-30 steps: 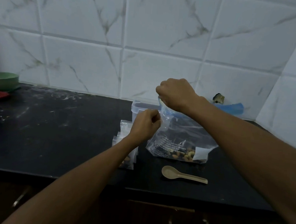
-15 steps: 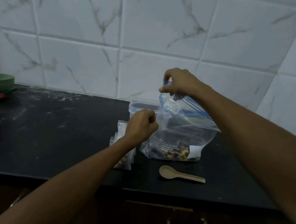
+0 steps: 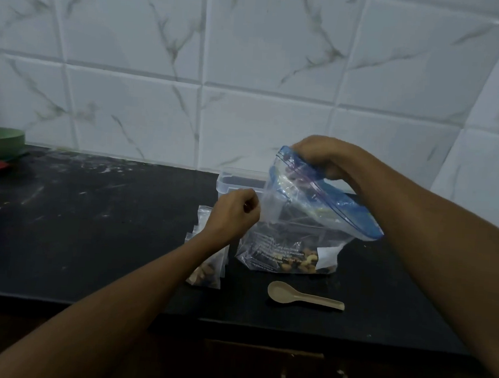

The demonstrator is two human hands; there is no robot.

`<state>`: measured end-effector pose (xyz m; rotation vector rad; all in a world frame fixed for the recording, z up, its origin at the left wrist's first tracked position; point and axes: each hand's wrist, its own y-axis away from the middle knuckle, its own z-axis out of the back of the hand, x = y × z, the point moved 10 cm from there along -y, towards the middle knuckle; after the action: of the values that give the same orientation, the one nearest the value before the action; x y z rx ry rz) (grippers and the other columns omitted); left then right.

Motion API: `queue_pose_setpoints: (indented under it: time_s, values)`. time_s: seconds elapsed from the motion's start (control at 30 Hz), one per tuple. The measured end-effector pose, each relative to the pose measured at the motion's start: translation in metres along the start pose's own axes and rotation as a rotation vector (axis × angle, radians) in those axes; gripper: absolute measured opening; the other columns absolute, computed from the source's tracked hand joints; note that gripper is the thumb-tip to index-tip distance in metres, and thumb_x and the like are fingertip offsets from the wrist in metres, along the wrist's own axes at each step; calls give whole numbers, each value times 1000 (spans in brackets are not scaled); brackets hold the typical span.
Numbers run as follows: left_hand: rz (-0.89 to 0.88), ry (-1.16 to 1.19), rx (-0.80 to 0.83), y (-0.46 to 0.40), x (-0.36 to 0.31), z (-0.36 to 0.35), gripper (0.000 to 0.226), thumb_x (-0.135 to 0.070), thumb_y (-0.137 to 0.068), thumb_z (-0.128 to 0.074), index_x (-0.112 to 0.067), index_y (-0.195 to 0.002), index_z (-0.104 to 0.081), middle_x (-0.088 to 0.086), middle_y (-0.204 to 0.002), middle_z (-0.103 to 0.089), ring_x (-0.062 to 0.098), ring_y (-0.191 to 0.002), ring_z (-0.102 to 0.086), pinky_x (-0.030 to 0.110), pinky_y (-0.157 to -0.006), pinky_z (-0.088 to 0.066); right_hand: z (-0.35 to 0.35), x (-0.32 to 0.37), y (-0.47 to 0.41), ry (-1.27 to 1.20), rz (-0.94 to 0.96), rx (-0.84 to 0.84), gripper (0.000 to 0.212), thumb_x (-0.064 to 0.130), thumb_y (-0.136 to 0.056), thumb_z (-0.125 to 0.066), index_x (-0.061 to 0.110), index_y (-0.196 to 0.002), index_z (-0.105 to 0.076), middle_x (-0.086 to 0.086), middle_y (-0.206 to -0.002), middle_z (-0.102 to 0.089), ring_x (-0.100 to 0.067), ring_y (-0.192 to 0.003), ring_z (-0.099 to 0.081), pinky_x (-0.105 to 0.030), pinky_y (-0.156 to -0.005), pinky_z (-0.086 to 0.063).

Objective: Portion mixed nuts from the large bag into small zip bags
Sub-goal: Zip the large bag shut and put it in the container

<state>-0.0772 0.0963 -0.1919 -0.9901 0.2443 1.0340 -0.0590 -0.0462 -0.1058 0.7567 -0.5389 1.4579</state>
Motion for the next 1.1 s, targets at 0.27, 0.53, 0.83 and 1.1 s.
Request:
queue_pose_setpoints:
  time_s: [0.27,0.53,0.83,1.1]
  values:
    - [-1,12,46,0,-2,-1,15,-13,-88,-66,-14,-75,-60,-4,-76,-65,14,-74,-65,29,-69,-53,-31,6,6,100,164,208,24,5,-95,-55,11,-75,-66,-2,-62,-65,-7,-46,-58,-17,-42,-46]
    - [45,11,68,2,0,0,12,-10,-86,-66,-5,-75,-63,-4,-70,-63,13,-68,-62,18,-60,-47,-3,24,0,291,292,-13,11,-1,-82,-66,7,-79,-73,-14,-75,-60,-19,-64,-48,-25,-53,-36]
    - [81,11,89,1,5,2,13,-7,-85,-67,-9,-73,-62,-2,-73,-64,12,-70,-62,13,-60,-45,-15,13,-2,148,255,136,25,-14,-84,-51,9,-76,-54,-13,-74,-56,-22,-62,-53,-27,-49,-39]
    - [123,10,99,4,11,-2,16,-6,-83,-66,-13,-69,-59,0,-73,-64,11,-68,-59,21,-62,-49,-32,8,4,221,204,312,33,-13,-89,-48,9,-108,-65,-11,-88,-66,-19,-76,-62,-28,-66,-53]
